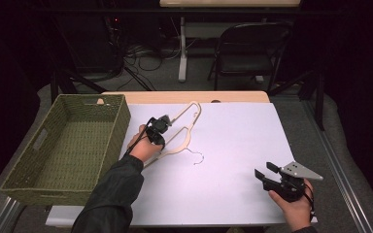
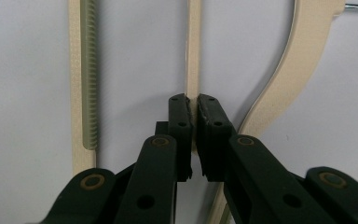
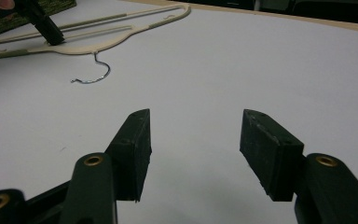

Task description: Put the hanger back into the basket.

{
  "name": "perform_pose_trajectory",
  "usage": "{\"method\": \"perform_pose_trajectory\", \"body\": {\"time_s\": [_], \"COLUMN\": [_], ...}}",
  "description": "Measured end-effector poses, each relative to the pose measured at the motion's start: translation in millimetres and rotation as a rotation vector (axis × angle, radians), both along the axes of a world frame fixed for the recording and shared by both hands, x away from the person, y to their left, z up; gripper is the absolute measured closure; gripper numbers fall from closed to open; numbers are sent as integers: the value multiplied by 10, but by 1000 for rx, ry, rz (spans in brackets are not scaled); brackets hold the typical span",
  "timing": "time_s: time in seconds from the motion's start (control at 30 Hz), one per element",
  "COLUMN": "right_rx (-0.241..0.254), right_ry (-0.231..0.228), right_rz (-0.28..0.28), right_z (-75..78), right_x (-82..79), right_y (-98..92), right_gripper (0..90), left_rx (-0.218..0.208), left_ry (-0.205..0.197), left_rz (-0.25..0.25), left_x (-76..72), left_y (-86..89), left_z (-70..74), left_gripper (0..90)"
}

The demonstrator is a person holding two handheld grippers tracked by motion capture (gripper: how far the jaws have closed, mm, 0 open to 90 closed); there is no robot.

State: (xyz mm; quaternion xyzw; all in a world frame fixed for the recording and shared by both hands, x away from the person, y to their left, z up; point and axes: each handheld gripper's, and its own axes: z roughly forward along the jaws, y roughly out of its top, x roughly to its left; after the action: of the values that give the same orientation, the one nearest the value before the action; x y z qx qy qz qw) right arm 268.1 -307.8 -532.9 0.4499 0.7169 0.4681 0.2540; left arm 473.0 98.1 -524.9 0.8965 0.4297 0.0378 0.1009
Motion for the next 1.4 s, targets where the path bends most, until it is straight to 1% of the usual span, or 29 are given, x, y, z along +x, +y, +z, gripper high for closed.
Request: {"method": "perform_pose_trajectory", "body": {"time_s": [0.13, 0.17, 0.23, 0.43, 0.47, 0.53, 0.6, 0.7, 0.77, 0.83, 0.9, 0.97, 1.0, 1.03, 1.07, 1.1, 1.13, 1.17, 1.2, 1.23, 1.27, 1.3, 1.33, 1.4], "right_rx": [2, 2, 3, 1, 3, 2, 2, -1, 0, -10, -26, -31, -54, -61, -62, -75, -99, -109, -126, -146, -163, -173, -189, -224], "right_ry": [-1, -1, 3, 2, 1, 2, 2, 3, -1, 2, -5, -23, -6, -19, -42, -52, -44, -70, -81, -79, -78, -89, -82, -87], "right_rz": [-1, -1, -2, -1, -1, -1, -2, -1, 0, 6, 13, 28, 42, 51, 57, 69, 85, 88, 98, 114, 129, 144, 161, 195], "right_z": [0, -1, -1, 0, -1, -1, -3, -4, -4, 1, 6, 11, 37, 45, 47, 60, 84, 85, 95, 111, 127, 134, 147, 168], "right_x": [1, 1, 2, 4, 5, 5, 8, 10, 11, 10, 11, 19, 7, 10, 17, 15, 5, 9, 5, -2, -8, -8, -13, -24], "right_y": [-4, -4, -4, -5, -6, -6, -7, -5, 5, 12, 25, 48, 48, 64, 89, 108, 121, 151, 174, 192, 210, 233, 255, 301], "right_gripper": [431, 431, 431, 431, 431, 431, 431, 431, 430, 429, 429, 429, 429, 429, 429, 429, 430, 430, 431, 432, 433, 434, 438, 445], "left_rx": [0, -2, -6, -26, -32, -47, -63, -84, -101, -125, -154, -166, -170, -171, -178, -181, -182, -177, -173, -168, -172, -164, -164, -147], "left_ry": [-4, 0, -3, 18, 16, 26, 28, 32, 25, 26, 34, 34, 30, 29, 28, 31, 27, 35, 33, 30, 36, 38, 43, 46], "left_rz": [0, -5, 0, -12, -10, -24, -30, -50, -71, -90, -108, -136, -152, -172, -186, -200, -216, -235, -247, -260, -269, -285, -294, -323], "left_x": [-6, -4, -9, -23, -30, -43, -67, -115, -160, -210, -272, -342, -377, -417, -458, -499, -537, -570, -605, -634, -663, -691, -722, -782], "left_y": [-2, 1, 3, 6, 5, 9, 9, 3, -7, -15, -34, -65, -81, -98, -114, -131, -144, -156, -171, -184, -197, -210, -224, -253], "left_z": [4, 9, 13, 24, 33, 50, 71, 121, 171, 221, 265, 311, 336, 361, 382, 401, 420, 435, 447, 456, 460, 470, 473, 481], "left_gripper": [855, 855, 855, 857, 858, 858, 857, 857, 857, 858, 857, 857, 857, 857, 857, 857, 857, 857, 857, 856, 857, 857, 857, 856]}}
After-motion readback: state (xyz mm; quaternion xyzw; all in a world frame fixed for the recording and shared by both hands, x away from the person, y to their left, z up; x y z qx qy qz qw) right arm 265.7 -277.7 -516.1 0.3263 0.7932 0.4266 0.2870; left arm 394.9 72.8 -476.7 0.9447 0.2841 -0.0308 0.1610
